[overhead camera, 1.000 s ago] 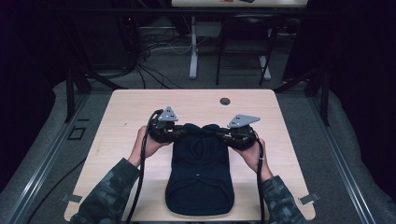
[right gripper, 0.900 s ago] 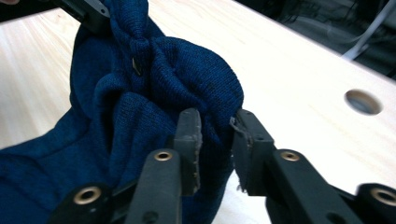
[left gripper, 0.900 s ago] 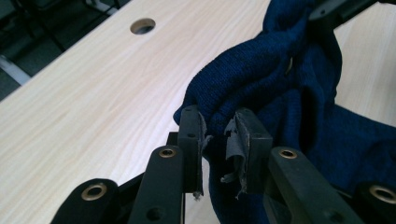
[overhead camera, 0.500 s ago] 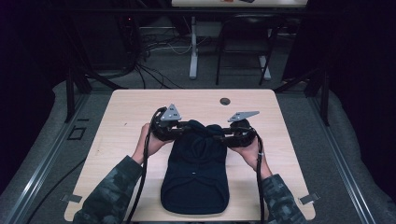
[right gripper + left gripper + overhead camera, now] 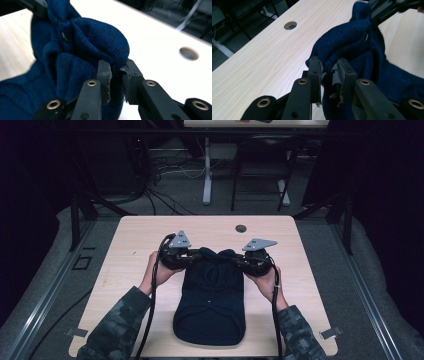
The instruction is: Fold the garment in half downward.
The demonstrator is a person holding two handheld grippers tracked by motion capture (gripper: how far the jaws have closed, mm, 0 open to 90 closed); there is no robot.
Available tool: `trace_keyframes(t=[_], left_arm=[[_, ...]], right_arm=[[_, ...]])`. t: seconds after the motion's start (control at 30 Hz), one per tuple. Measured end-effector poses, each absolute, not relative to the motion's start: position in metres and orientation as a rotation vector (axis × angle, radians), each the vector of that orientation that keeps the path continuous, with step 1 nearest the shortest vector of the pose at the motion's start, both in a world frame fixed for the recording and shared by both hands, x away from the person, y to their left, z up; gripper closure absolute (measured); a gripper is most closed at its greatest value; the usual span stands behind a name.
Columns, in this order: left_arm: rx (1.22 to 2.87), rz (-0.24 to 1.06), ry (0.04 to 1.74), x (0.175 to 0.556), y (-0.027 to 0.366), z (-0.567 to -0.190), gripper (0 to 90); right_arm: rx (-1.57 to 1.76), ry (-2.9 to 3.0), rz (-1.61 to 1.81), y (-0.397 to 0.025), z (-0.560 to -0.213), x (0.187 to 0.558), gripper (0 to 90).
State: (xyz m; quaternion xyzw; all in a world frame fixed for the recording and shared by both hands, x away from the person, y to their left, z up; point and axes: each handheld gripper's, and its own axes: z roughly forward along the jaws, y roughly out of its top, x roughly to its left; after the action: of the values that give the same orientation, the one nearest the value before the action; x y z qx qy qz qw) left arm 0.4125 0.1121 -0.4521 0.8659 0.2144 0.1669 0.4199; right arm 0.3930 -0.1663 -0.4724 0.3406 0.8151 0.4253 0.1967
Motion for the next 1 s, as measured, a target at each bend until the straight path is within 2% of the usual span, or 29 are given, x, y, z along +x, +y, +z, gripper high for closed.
trace_keyframes(t=[0.17,0.37,0.4,0.57,0.77,0.83,0.87,1.0], left_arm=[[2.163,0.348,0.559,0.412,0.118,-0.46,70.1],[2.22,0.29,0.573,0.41,0.113,-0.471,46.4],[2.241,0.33,0.578,0.408,0.109,-0.476,46.7],[2.242,0.396,0.601,0.41,0.104,-0.482,68.4],[2.173,0.505,0.632,0.414,0.098,-0.479,74.8],[2.164,0.53,0.619,0.413,0.096,-0.479,75.1],[2.159,0.547,0.612,0.412,0.095,-0.478,75.2],[2.145,0.6,0.572,0.409,0.092,-0.475,75.8]], right_arm=[[0.868,2.246,1.179,-0.161,-0.466,0.386,78.0],[0.792,2.235,1.145,-0.154,-0.463,0.382,78.0],[0.772,2.227,1.139,-0.152,-0.463,0.381,78.0],[0.743,2.233,1.073,-0.147,-0.464,0.385,77.7],[0.792,2.273,1.134,-0.155,-0.46,0.396,74.0],[0.823,2.3,1.16,-0.159,-0.459,0.399,69.2],[0.84,2.304,1.177,-0.161,-0.459,0.399,63.5],[0.958,2.358,1.232,-0.168,-0.467,0.407,32.9]])
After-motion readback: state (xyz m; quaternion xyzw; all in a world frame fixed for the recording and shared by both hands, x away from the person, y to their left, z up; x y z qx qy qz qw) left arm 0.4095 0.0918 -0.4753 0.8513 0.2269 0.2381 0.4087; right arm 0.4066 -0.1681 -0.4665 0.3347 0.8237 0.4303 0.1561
